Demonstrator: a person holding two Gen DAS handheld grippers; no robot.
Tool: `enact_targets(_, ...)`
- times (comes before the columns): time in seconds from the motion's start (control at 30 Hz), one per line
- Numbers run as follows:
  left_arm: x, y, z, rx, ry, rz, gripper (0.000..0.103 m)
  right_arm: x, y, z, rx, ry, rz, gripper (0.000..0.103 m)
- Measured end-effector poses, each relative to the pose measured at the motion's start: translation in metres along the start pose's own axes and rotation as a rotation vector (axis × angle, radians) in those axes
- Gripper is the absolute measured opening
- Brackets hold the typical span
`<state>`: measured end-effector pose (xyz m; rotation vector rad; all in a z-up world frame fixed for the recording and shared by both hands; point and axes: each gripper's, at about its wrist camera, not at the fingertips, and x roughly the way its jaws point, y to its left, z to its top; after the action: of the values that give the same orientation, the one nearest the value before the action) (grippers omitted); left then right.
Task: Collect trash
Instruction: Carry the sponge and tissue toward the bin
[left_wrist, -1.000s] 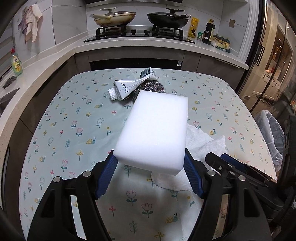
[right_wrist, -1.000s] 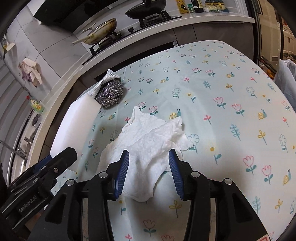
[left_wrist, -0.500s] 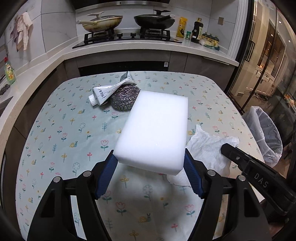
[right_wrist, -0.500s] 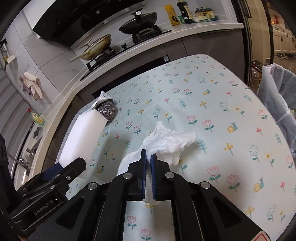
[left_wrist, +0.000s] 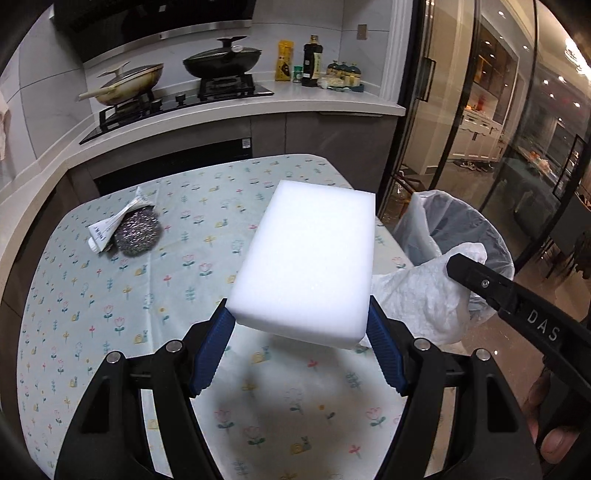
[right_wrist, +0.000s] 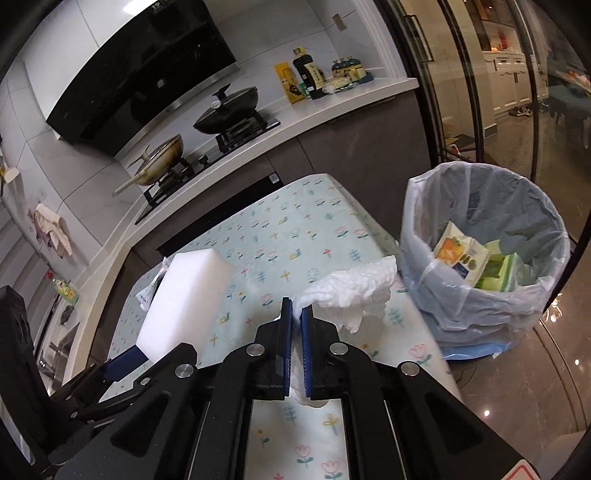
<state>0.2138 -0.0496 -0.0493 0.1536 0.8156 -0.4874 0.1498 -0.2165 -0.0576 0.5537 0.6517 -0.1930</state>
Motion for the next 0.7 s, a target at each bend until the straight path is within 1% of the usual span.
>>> enact_targets(0.27, 0.011, -0.079, 0.012, 0.106, -0.003, -0.07, 0.067, -0.036, -0.07, 0.022, 0.08, -0.071, -0.073, 0.005)
enact_targets(0.47, 0.027, -0.134, 0.021, 0.175, 0.003, -0.122, 0.067, -0.05, -0.114, 0.041, 0.118, -0.113, -0.124, 0.005)
enact_targets(0.7, 0.06, -0.179, 0.034, 0.222, 0.046, -0.176, 0.067, -0.055, -0.151, 0.057, 0.157, -0.145, -0.162, 0.005)
